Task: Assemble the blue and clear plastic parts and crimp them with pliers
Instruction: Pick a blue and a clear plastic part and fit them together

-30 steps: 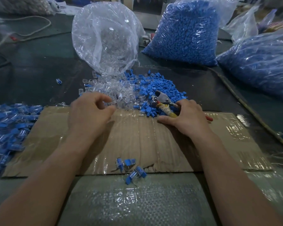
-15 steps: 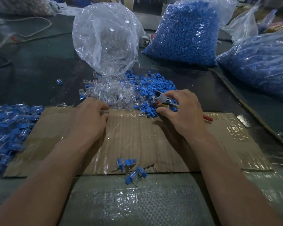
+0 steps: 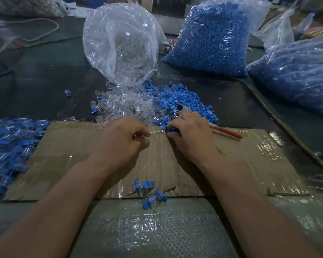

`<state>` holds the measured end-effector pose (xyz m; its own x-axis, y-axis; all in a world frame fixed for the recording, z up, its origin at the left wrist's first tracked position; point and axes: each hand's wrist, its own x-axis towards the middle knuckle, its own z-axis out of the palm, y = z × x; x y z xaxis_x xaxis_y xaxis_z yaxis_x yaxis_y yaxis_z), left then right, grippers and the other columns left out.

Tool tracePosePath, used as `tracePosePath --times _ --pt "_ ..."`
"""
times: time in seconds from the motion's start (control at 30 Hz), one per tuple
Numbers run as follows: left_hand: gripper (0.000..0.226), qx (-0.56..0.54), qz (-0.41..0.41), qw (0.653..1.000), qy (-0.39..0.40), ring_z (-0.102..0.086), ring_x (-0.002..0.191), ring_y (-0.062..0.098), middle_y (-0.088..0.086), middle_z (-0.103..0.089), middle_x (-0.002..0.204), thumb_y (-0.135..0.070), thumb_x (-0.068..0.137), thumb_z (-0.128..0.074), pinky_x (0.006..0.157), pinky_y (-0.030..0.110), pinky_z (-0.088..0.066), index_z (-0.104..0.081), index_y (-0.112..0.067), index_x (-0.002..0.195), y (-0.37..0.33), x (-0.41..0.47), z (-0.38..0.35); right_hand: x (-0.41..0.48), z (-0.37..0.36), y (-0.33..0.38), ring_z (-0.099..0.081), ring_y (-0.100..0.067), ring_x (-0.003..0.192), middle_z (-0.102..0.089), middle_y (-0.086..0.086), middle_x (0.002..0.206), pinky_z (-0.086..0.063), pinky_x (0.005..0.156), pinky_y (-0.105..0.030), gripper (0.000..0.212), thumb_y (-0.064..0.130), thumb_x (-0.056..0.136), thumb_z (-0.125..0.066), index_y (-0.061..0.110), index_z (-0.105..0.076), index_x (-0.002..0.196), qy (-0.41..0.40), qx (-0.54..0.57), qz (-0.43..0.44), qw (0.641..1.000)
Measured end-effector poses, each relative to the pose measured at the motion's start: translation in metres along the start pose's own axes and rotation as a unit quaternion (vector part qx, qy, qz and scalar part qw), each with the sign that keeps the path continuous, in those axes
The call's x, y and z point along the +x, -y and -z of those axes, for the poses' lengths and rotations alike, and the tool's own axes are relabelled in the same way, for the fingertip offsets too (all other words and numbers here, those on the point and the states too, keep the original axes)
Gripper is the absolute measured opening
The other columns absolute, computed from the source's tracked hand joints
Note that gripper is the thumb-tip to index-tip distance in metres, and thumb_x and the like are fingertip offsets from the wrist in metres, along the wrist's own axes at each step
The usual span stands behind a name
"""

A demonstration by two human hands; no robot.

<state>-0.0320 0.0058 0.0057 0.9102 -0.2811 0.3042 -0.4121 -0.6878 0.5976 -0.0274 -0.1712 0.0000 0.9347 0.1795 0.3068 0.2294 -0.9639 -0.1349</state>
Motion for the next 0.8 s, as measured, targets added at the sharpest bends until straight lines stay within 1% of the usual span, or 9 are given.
tracePosePath --times 0.1,0.2,0.3,0.37,0.47,0.53,0.57,0.67,0.8 --pt "0.017 -0.004 0.005 1.0 0.006 -0.052 0.071 -0.004 -0.016 -0.056 0.075 -0.012 0.079 -0.071 0.065 0.015 -0.042 -0.071 -0.016 0.095 -0.001 0.001 0.0003 0.0003 -0.0005 -0.0003 -0.042 -0.013 0.1 -0.056 0.003 0.105 -0.017 0.075 -0.023 0.023 0.032 0.089 -0.056 0.023 -0.062 0.109 0.005 -0.004 0.004 1.0" --pt "0.029 0.017 0.014 0.999 0.026 -0.054 0.075 0.002 -0.017 -0.057 0.077 -0.012 0.082 -0.067 0.075 0.023 -0.046 -0.065 -0.02 0.11 -0.0002 0.0022 -0.0004 -0.0004 -0.0004 -0.0002 -0.043 -0.012 0.1 -0.056 0.004 0.104 -0.021 0.079 -0.024 0.017 0.03 0.089 -0.055 0.023 -0.062 0.103 0.005 0.001 0.01 1.0" --pt "0.022 0.037 0.018 0.999 0.03 -0.051 0.075 0.002 -0.008 -0.062 0.086 -0.015 0.083 -0.065 0.069 0.018 -0.039 -0.069 -0.02 0.105 -0.0001 0.0032 -0.0004 -0.0005 0.0 -0.0003 -0.044 -0.012 0.1 -0.056 0.004 0.104 -0.018 0.075 -0.023 0.015 0.029 0.089 -0.055 0.023 -0.061 0.101 0.007 0.002 0.016 1.0" --pt "0.018 0.025 0.025 0.999 0.017 -0.048 0.071 -0.003 -0.012 -0.058 0.081 -0.015 0.084 -0.065 0.065 0.014 -0.036 -0.071 -0.02 0.1 -0.0002 0.0029 -0.0007 0.0004 0.0 -0.001 -0.044 -0.012 0.1 -0.056 0.004 0.105 -0.015 0.073 -0.023 0.016 0.028 0.09 -0.054 0.022 -0.06 0.103 0.013 0.004 0.016 1.0" --pt "0.013 -0.051 0.072 0.996 -0.011 -0.053 0.061 -0.008 -0.019 -0.057 0.071 -0.01 0.084 -0.063 0.061 0.009 -0.041 -0.071 -0.019 0.091 0.0004 0.0052 -0.0006 0.0004 0.0017 -0.0018 -0.048 -0.012 0.097 -0.056 0.002 0.103 -0.023 0.081 -0.022 0.014 0.022 0.091 -0.052 0.017 -0.057 0.103 0.0 0.077 -0.012 0.997" --pt "0.011 -0.157 0.13 0.979 -0.007 -0.062 0.056 0.001 -0.006 -0.066 0.068 -0.006 0.084 -0.062 0.055 0.009 -0.048 -0.068 -0.015 0.083 0.0011 0.0057 -0.0016 -0.0007 0.0046 -0.0009 -0.051 -0.013 0.09 -0.055 0.0 0.099 -0.038 0.082 -0.026 0.012 0.016 0.091 -0.052 0.013 -0.055 0.102 -0.022 0.155 -0.036 0.987" --pt "0.011 -0.222 0.16 0.962 0.001 -0.066 0.058 0.008 0.001 -0.069 0.068 -0.003 0.084 -0.061 0.056 0.014 -0.052 -0.067 -0.012 0.081 0.001 0.0058 -0.0025 -0.0014 0.0061 -0.0001 -0.051 -0.011 0.086 -0.054 0.0 0.097 -0.042 0.077 -0.024 0.011 0.014 0.091 -0.052 0.013 -0.054 0.102 -0.028 0.183 -0.045 0.982" --pt "0.016 -0.356 0.223 0.907 0.011 -0.068 0.062 0.027 0.012 -0.07 0.07 0.003 0.083 -0.061 0.062 0.034 -0.056 -0.066 -0.01 0.076 -0.0008 0.0047 -0.0048 -0.0032 0.0084 0.0022 -0.045 -0.006 0.079 -0.049 0.004 0.092 -0.038 0.067 -0.017 0.007 0.014 0.091 -0.053 0.015 -0.05 0.097 -0.028 0.212 -0.042 0.976" --pt "0.019 -0.345 0.217 0.913 0.022 -0.068 0.056 0.024 0.008 -0.069 0.062 0.007 0.082 -0.06 0.053 0.026 -0.055 -0.064 -0.009 0.073 -0.0015 0.0058 -0.0054 -0.004 0.0089 0.0046 -0.043 -0.004 0.077 -0.047 0.005 0.091 -0.039 0.068 -0.014 0.014 0.014 0.086 -0.059 0.017 -0.05 0.097 -0.034 0.209 -0.022 0.977"
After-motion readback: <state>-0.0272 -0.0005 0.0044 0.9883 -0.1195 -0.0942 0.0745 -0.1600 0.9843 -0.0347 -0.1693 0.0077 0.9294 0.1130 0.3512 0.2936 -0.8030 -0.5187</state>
